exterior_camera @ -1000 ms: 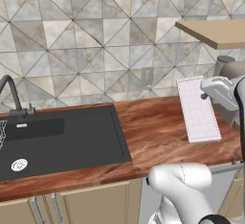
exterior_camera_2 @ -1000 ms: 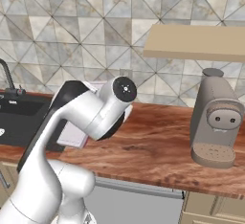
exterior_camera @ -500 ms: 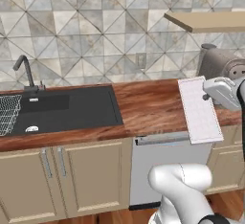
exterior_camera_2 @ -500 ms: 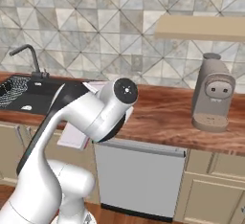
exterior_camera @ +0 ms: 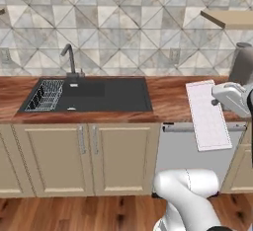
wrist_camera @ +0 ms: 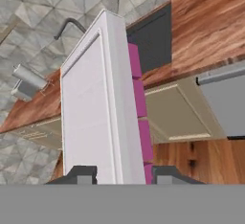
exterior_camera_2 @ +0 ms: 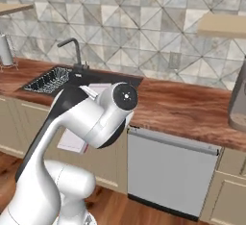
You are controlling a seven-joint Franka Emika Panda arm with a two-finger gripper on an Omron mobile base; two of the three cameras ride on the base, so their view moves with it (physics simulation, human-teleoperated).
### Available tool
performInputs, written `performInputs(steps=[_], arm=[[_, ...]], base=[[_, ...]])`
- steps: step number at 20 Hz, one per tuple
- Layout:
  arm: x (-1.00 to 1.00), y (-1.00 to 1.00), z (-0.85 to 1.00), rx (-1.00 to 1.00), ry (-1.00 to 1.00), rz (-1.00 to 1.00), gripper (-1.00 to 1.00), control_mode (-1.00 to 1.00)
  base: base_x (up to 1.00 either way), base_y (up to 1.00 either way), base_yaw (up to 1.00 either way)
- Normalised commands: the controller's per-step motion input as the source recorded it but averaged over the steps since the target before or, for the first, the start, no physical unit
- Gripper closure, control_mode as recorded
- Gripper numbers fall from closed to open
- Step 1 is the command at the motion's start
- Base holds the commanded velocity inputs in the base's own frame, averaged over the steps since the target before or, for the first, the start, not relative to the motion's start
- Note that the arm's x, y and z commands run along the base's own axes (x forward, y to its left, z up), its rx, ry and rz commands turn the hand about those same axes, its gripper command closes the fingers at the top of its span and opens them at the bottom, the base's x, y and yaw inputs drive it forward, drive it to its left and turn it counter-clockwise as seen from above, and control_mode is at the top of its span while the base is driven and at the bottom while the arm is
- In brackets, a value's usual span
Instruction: The ice cube tray has been filled with water. Take the tray and place it in the freezer to make ice. Close the freezer door after placing the tray.
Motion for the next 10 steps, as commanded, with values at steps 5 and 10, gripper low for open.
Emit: performInputs(steps=[5, 10], arm=[[0.00, 0.00, 0.00, 0.00, 0.00, 0.00, 1.00, 1.00], [0.00, 0.00, 0.00, 0.00, 0.00, 0.00, 1.00, 1.00]], base=[[0.00, 0.38, 0.46], [0.01, 0.41, 0.51]])
